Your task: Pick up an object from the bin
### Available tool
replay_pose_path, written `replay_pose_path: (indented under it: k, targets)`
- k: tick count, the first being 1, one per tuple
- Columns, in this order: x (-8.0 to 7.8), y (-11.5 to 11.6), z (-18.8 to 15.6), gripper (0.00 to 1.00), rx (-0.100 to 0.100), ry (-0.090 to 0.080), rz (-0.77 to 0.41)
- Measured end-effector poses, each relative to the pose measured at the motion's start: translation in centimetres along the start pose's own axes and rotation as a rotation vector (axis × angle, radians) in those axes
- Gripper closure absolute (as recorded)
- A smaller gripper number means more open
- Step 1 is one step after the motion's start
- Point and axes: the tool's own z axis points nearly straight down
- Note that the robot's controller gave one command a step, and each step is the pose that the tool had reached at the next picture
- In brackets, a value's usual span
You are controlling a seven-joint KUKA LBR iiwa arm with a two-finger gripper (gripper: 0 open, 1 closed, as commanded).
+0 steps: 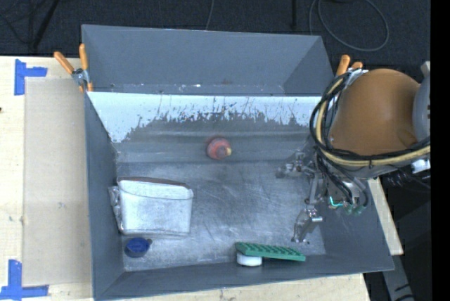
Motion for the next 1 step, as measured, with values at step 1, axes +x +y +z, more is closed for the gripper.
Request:
replay_pose_path:
  k: [1]
  targets:
    - [0.93, 1.83, 13.44, 0.00, 0.002, -0.053, -0.034]
